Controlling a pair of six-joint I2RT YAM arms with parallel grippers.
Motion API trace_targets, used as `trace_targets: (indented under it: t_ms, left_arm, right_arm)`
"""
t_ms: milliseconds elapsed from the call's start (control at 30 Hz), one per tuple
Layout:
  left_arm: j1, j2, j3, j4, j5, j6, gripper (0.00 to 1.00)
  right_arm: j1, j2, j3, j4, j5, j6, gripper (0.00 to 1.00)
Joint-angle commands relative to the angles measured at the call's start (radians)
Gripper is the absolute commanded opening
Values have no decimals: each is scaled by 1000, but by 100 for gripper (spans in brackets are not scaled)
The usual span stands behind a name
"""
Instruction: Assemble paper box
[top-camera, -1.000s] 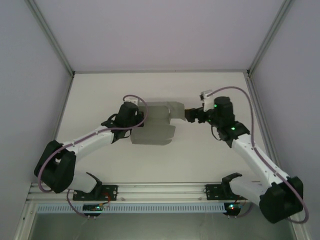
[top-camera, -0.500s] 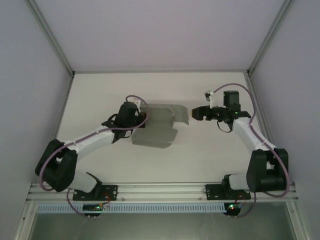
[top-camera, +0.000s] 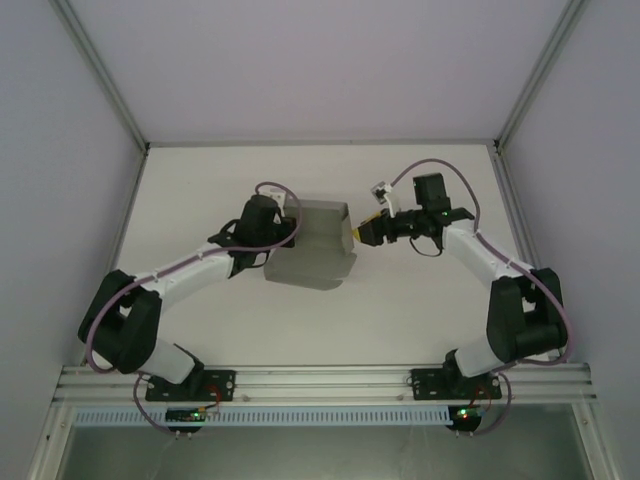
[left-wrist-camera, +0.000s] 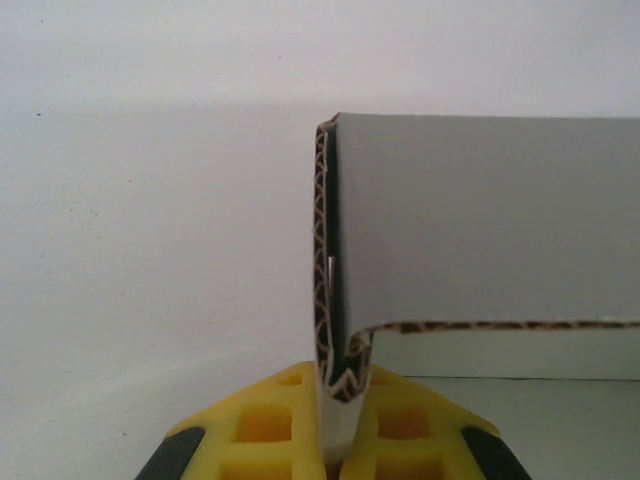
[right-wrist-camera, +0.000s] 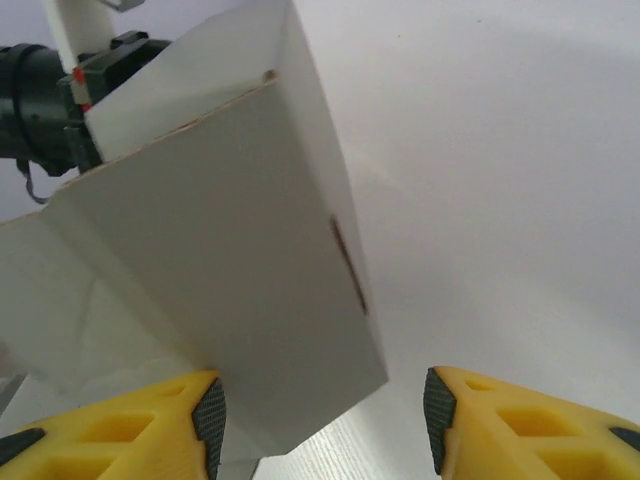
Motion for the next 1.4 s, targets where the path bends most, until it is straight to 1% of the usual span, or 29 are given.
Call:
trace_targets:
  t_ms: [0,67,100,267,400,467,500,567,700,767,867,1000,1033,1067,1200,1267,1300,1367]
  left_arm:
    - [0,18,37,-4,4,-3,0]
    - [0,25,43,-5,9,6,0]
    - [-3,30,48,-7,12,11,0]
    - [-8,40,60,-24,-1,17,0]
    - [-15,34,62,-33,-15,19,0]
    - [-18,30,62,-38,-21,18,0]
    - [-19,27,62,-38,-21,19,0]
    - [-22,23,59,-35,-22,20,0]
    - [-29,17,68,-51,-32,6,0]
    - [-36,14,76,-65,-57,-12,0]
    - [-44,12,86,-91,-113,-56,0]
    - [-51,11,99,-133,-170,-108,0]
    - [-53,10,102,-143,-180,-112,0]
    - [-54,10,106,-153,-186,-113,0]
    - [-63,12,121,-179,-203,-110,0]
    - [-71,14,127,-181,-208,-106,0]
    - [-74,16,129,-181,-212,-107,0]
    - [-77,18,131,-179,-211,-106,0]
  right_arm:
    - [32,23,48,-30,40,-11,56]
    - [53,31,49,8,106,25,54]
    - [66,33,47,42,160,57,53]
    - [150,30,44,146,452,173,52]
    - [245,27,48,174,799,246,50]
    - [282,30,58,163,931,260,49]
    - [298,31,62,162,992,269,47]
    - [317,35,67,162,1058,282,42]
    - [345,46,81,153,1176,313,20]
    - [366,59,96,130,1273,321,13]
    - [390,97,139,54,1440,362,10]
    - [397,166,225,-148,1650,514,8]
    - [398,180,249,-227,1679,588,8]
    - [397,196,268,-270,1715,623,9]
    - [397,224,300,-307,1752,645,13]
    - [398,223,299,-261,1749,625,14]
    - [401,218,288,-218,1724,600,14]
    - [401,186,234,-75,1603,512,15]
